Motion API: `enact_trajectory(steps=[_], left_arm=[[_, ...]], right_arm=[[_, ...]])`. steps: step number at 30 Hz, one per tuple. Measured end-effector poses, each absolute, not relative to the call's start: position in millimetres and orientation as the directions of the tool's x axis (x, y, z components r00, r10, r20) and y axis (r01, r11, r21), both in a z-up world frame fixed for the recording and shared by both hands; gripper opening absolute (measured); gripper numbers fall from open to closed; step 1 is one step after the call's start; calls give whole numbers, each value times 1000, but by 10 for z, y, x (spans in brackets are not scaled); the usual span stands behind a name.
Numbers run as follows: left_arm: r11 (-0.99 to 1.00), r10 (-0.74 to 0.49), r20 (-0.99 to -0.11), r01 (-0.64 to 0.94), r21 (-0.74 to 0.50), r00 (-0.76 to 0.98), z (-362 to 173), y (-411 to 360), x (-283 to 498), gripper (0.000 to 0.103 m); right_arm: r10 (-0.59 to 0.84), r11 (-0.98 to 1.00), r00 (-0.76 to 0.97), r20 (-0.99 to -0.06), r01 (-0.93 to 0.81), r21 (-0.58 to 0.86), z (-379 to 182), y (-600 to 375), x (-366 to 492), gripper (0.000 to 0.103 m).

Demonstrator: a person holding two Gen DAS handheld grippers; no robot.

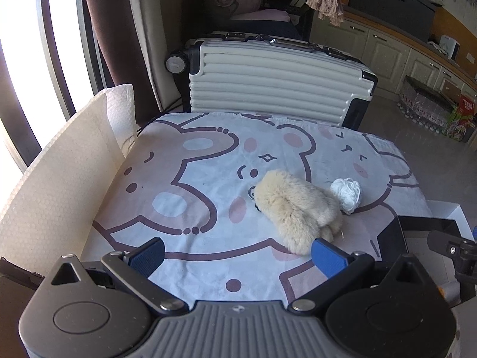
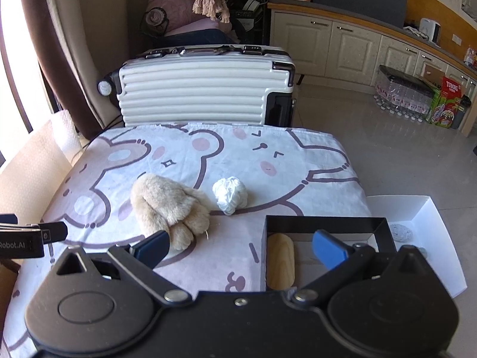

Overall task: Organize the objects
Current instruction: 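Move both open grippers toward the beige plush bunny and white yarn ball, then close the left gripper on the plush bunny while the right gripper grasps the yarn ball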

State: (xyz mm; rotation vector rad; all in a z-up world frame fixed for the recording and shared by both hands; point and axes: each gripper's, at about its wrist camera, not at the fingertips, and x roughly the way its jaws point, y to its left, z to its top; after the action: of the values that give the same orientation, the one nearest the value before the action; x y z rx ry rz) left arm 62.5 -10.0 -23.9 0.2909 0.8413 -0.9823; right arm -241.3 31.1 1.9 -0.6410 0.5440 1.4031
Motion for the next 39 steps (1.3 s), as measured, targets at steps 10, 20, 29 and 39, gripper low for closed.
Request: enact_trajectory(steps=[10,20,29,39], left_arm=[[581,-640,-731,770,-262,234,-366,-380,697,103],[630,-652,-741,659,-411,161,-618,-619,877,103],[649,-702,-706,487,-585,87,-846,-773,1075,102],[612,-754,-656,404,-680,38,-1057,-974,1172,99]], right_arm=[[736,116,104,-669,-993,-27,-85,569,-2300,103],[694,188,112,-712,-982,28,-261,906,-2142,101],[617,138,-7,-787,-983,117,-456,1514,-2114,54],[606,209,-134,-784,-924,319,-921,2084,-2164,8]])
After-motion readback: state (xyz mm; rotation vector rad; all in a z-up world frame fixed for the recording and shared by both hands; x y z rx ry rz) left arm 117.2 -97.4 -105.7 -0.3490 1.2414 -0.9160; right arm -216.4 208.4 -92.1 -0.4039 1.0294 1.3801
